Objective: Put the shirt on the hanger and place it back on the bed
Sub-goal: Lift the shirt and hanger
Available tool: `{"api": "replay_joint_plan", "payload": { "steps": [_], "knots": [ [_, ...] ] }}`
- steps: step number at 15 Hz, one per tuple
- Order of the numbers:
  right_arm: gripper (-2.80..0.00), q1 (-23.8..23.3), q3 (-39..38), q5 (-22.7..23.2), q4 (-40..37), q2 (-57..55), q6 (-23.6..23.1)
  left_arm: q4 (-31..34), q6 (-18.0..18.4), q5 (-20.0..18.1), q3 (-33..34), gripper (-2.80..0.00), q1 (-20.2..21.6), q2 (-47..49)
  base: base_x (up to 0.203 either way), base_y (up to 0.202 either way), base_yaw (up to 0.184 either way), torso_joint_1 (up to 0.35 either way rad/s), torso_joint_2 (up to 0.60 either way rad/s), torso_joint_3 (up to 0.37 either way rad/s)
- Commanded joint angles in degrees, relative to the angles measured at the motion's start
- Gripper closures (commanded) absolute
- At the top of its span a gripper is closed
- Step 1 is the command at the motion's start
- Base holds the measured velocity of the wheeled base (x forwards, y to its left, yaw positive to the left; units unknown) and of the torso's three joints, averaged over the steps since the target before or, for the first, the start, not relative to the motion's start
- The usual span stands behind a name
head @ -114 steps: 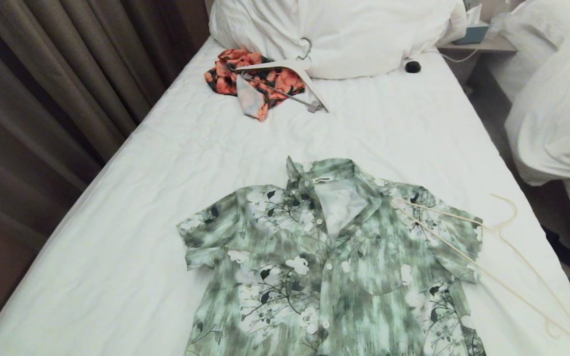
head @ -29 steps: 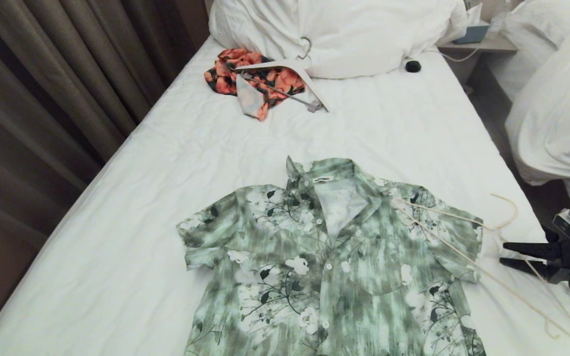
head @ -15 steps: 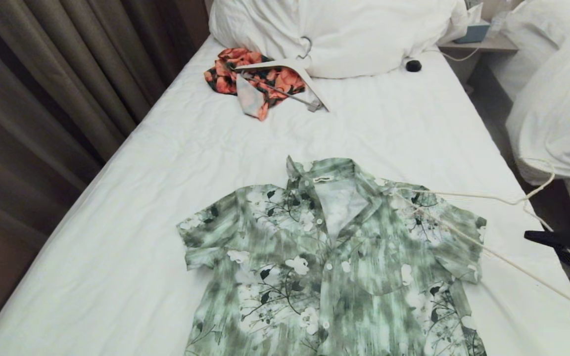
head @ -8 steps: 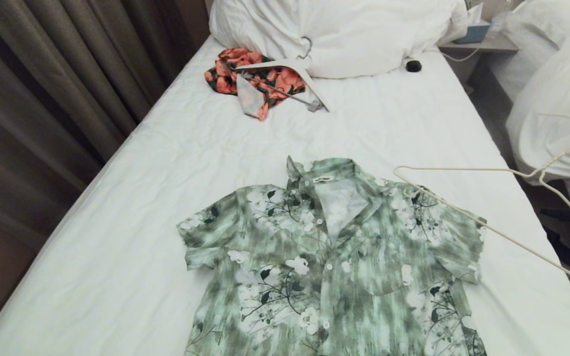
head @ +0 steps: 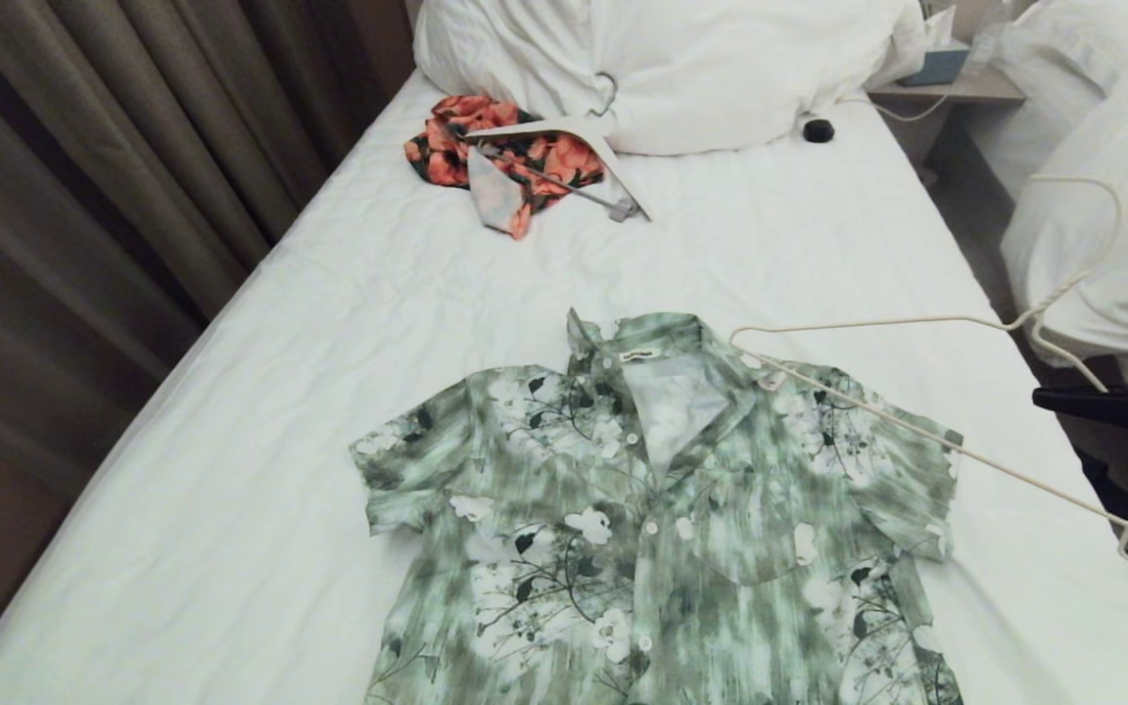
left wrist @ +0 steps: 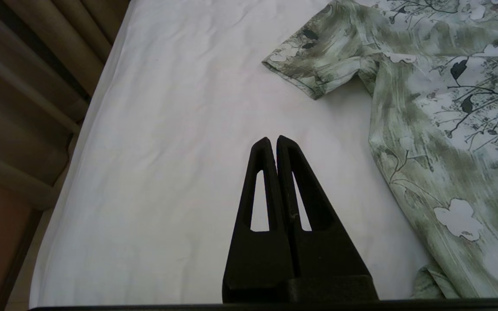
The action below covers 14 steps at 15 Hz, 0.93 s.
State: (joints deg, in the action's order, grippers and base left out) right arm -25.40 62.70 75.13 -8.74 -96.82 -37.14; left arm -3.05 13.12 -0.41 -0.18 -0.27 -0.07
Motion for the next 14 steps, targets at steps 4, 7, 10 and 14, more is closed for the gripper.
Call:
{"api": "replay_joint_plan", "payload": {
  "steps": [4,7,10,14],
  "knots": [
    [0.0,6.53,0.41,0.63,0.73,3.9,-2.13,-0.03,0.07,-0.02,0.01,0.0,0.0,0.07,0.0,0.0,0.0,0.0,0.0,0.0],
    [0.0,8.33,-1.64,1.15,0.73,5.33,-2.07,-0.03,0.07,-0.02,0.01,0.0,0.0,0.07,0.0,0.0,0.0,0.0,0.0,0.0],
    [0.0,8.21,-2.1,1.85,1.95,6.83,-2.08,-0.03,1.65,-0.38,0.15,0.0,0.0,0.07,0.0,0.0,0.0,0.0,0.0,0.0],
    [0.0,7.21,-2.38,1.77,1.86,9.46,-1.13,-0.12,1.65,-0.38,0.18,0.0,0.0,0.07,0.0,0.0,0.0,0.0,0.0,0.0]
  ]
}}
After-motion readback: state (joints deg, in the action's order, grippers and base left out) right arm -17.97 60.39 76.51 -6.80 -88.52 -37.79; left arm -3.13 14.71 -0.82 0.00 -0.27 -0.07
